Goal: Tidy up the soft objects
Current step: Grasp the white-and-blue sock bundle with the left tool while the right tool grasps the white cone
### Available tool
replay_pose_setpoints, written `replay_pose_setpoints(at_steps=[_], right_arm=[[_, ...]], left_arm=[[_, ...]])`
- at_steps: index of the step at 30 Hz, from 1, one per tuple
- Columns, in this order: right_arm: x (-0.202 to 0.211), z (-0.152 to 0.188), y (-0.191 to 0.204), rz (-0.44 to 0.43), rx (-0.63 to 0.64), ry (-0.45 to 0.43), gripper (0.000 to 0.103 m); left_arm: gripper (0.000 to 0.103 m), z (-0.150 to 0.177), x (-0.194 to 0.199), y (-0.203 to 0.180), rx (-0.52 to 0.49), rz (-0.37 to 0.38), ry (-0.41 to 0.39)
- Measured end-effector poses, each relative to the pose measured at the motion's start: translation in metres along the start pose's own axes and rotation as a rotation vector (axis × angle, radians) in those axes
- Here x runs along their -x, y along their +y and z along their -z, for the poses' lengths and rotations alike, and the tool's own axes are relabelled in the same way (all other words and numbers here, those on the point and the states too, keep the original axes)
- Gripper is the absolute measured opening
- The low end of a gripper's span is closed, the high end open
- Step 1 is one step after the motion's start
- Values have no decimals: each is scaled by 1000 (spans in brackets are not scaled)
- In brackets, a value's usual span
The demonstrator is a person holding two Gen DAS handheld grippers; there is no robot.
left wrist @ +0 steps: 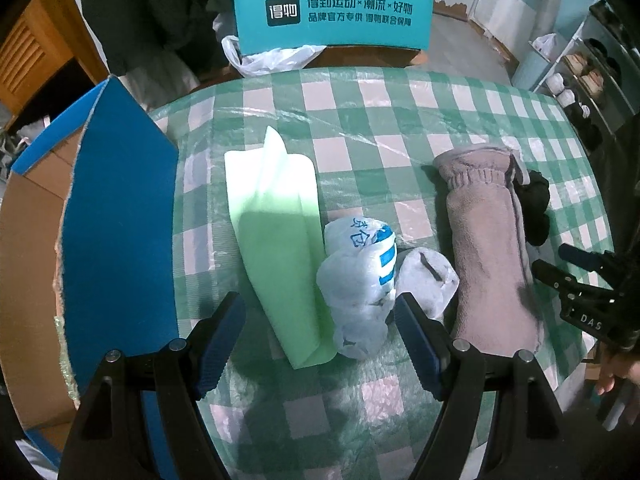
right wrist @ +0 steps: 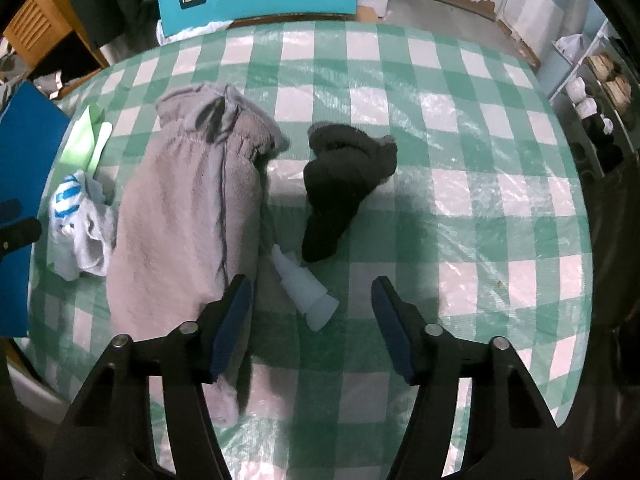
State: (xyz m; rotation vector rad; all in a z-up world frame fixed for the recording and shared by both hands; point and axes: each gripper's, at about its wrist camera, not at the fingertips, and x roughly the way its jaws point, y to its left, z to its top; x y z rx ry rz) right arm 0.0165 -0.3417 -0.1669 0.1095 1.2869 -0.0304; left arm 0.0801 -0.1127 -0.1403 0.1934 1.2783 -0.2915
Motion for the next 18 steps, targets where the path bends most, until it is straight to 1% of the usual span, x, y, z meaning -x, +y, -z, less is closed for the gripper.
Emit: replay_pose_setpoints(at_steps=[1, 4, 9, 10, 12, 13, 14, 16, 17, 18], right_arm=[[-1, 0, 0, -1, 1, 4, 59], [-6, 2, -1, 3, 11, 13, 56], [-16, 5, -5, 8, 11, 36, 49], [-17, 6, -6, 10, 14, 40, 46], [-18, 8, -6, 23, 28, 35, 43], [-18, 9, -6, 29, 35, 34, 39], [-18, 9, -6, 31, 41, 33, 32], [-17, 9, -6, 24, 41, 32, 24], [-17, 9, -6, 26, 42, 32, 21], [-17, 8, -5, 29, 44, 33, 22]], left_arm=[[78, 0, -1, 0, 0, 3, 1], [78, -2, -4, -3, -3, 10, 5], [78, -4, -11, -9, -20, 15, 12], [78, -5, -13, -10, -25, 13, 16], [78, -6, -16, -11, -28, 10, 21], [78, -6, -18, -11, -26, 11, 24], [78, -6, -19, -11, -24, 14, 26], [78, -7, -23, -12, -27, 17, 27], [78, -7, -24, -12, -31, 16, 27], [78, -7, -25, -13, -36, 18, 24]])
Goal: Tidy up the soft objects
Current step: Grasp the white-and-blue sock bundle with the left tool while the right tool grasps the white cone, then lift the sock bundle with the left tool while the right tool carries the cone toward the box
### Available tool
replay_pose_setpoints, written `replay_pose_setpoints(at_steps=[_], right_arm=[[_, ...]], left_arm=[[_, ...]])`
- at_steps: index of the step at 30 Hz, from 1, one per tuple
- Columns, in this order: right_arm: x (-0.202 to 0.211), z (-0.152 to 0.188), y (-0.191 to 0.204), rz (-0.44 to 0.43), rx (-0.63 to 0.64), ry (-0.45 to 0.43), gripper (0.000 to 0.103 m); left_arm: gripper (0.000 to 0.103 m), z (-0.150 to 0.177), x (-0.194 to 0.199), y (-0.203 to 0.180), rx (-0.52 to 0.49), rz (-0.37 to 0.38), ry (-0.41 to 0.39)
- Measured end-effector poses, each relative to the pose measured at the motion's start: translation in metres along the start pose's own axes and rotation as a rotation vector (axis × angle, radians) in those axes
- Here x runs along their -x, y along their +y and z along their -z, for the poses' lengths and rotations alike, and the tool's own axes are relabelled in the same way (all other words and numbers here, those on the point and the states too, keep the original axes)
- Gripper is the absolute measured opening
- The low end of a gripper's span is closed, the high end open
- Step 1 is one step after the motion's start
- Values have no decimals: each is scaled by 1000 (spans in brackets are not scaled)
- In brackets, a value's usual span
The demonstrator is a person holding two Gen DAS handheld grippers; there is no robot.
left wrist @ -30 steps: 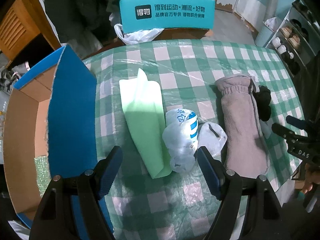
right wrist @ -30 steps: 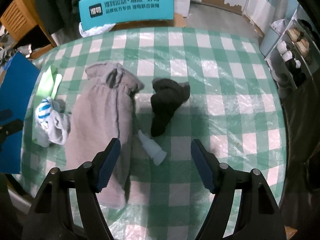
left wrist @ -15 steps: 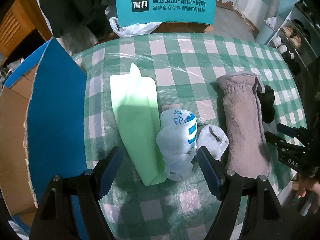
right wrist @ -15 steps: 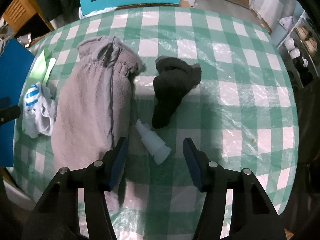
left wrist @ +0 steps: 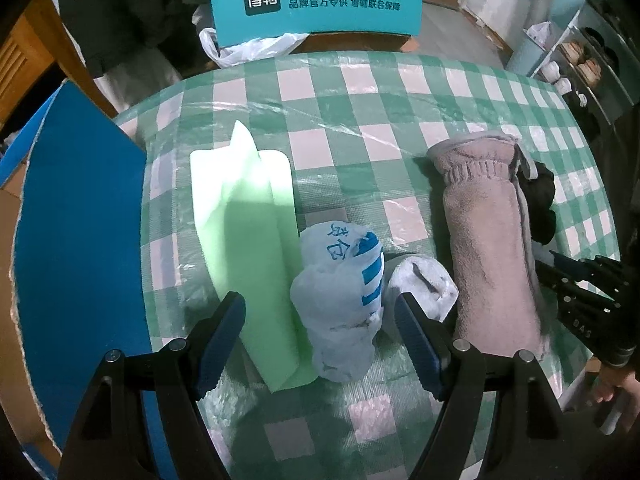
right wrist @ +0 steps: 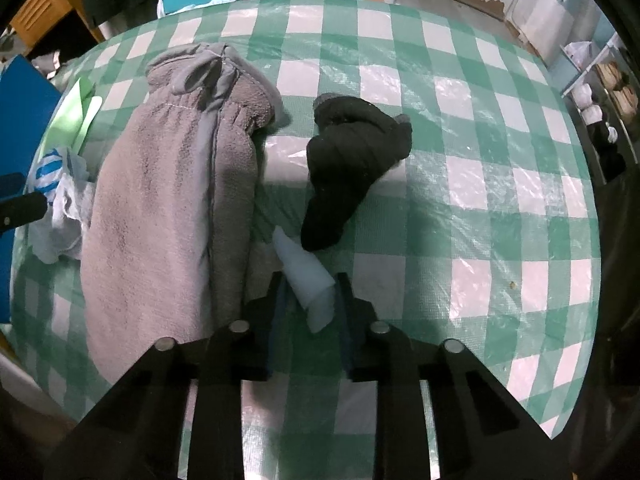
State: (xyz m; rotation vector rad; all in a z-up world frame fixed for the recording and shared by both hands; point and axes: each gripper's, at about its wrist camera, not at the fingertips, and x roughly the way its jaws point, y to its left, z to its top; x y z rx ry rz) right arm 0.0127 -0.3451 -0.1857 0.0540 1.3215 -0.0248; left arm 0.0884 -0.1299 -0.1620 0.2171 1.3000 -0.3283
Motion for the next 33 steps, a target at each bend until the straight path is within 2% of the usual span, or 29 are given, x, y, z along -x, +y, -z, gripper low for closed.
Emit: replay_pose_setpoints(at_steps=[1, 3, 5, 8, 14, 33], right_arm=[[1, 0, 1, 0, 3, 0, 21], [1, -4, 7, -1, 9, -4, 21], [4, -6, 11, -2, 14, -10, 21], [9, -11, 22, -4, 18, -23, 21], [24, -13, 25, -10, 19, -48, 21], [76, -17, 35, -48, 4, -141, 21]], left_arm=[[78, 0, -1, -1, -6, 3, -2], [70, 1, -2, -3, -15, 12, 1], [46, 2, -5, -4, -21, 28, 16], [40, 3, -5, -5, -23, 44, 17], [36, 5, 2, -6, -33, 44, -5], [35, 12, 61, -5, -60, 46, -131]])
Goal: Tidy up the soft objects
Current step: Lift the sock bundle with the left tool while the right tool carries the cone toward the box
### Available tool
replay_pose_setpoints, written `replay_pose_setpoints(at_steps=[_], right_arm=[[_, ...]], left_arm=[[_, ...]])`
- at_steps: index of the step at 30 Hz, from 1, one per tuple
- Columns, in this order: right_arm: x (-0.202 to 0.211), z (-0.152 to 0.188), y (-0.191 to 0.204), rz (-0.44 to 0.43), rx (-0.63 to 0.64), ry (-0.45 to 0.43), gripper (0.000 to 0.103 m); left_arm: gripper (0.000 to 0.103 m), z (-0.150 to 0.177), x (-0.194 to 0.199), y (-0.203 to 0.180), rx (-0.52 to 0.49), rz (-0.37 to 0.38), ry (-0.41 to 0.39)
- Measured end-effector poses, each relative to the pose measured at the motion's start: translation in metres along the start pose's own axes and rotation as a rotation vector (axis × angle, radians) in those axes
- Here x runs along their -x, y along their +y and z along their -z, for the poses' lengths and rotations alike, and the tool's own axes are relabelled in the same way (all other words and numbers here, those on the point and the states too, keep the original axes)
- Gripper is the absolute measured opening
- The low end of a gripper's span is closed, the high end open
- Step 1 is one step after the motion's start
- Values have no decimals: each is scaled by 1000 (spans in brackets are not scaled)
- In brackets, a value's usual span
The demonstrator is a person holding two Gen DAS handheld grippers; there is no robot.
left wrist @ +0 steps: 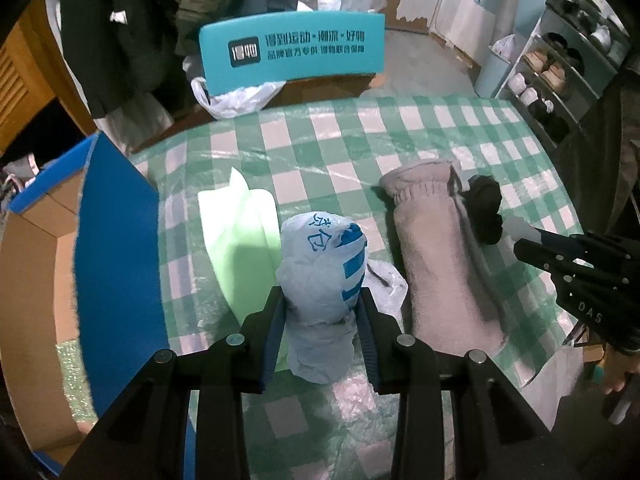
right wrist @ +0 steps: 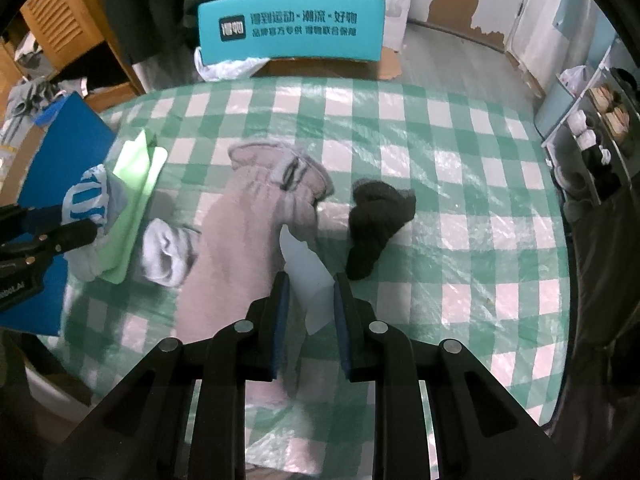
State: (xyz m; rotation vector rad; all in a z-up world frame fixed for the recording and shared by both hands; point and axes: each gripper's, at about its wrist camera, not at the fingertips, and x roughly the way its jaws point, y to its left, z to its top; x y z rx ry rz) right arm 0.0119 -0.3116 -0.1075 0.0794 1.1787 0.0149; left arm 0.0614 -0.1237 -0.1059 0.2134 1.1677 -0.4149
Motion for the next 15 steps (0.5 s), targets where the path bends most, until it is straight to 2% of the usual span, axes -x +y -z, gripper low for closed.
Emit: replay_pose_setpoints(at_steps=[15], right_arm=[[36, -4, 22, -27, 23, -74, 20]], left_arm=[[35, 8, 32, 6, -11, -32, -58]])
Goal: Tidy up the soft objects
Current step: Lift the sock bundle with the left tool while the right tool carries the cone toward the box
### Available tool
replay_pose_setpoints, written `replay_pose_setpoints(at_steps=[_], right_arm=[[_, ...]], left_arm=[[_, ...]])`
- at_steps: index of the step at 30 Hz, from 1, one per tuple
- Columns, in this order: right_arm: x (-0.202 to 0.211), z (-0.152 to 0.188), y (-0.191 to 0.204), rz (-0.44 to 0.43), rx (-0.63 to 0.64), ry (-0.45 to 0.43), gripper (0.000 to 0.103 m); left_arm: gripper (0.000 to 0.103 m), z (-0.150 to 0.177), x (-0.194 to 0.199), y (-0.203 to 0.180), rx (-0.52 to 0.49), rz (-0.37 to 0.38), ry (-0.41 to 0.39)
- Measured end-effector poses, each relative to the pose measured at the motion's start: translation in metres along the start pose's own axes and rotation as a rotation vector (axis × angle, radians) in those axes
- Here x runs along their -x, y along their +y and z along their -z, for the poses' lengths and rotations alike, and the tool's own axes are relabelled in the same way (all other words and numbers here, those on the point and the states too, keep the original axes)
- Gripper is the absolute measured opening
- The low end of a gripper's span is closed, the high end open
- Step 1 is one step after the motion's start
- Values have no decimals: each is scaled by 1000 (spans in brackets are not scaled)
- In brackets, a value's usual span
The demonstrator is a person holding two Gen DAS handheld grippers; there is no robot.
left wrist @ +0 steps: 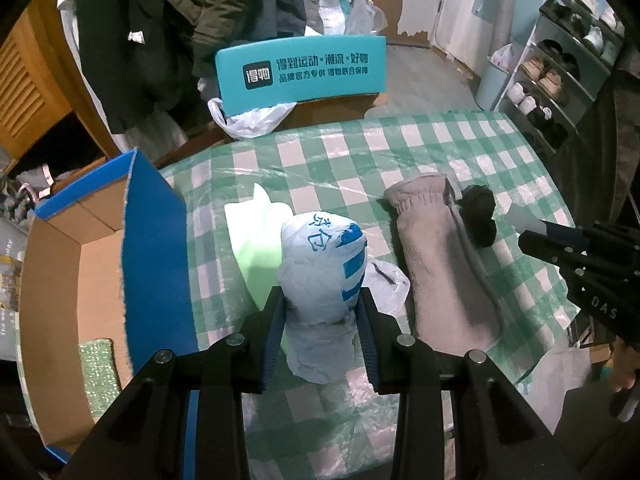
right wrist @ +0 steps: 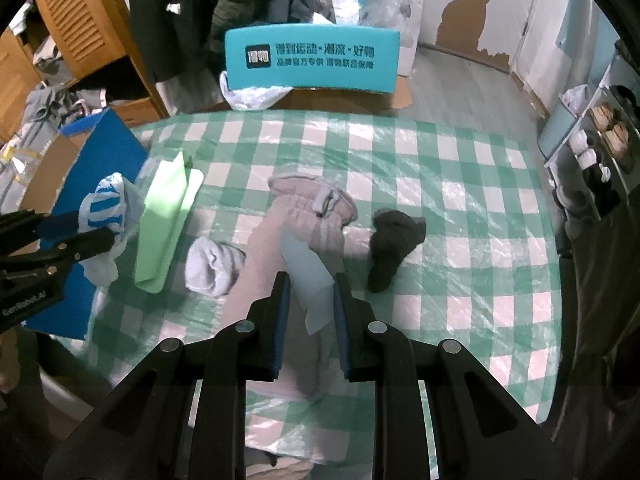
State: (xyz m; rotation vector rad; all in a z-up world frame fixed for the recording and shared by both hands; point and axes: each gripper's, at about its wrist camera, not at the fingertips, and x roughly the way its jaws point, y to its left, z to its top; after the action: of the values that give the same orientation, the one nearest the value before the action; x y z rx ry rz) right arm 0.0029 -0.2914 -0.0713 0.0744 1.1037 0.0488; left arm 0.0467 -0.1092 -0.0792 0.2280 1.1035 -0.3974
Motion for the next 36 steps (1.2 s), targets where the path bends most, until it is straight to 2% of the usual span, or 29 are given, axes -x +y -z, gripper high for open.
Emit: replay_pose_setpoints(at_steps=[21, 36], right_arm=[[24, -13, 38, -33, 52, -57, 20], [32, -28, 85, -69, 116, -82, 20]], left_arm=[[35, 13, 40, 26, 24, -22, -55], [35, 25, 62, 57, 69, -49, -89]])
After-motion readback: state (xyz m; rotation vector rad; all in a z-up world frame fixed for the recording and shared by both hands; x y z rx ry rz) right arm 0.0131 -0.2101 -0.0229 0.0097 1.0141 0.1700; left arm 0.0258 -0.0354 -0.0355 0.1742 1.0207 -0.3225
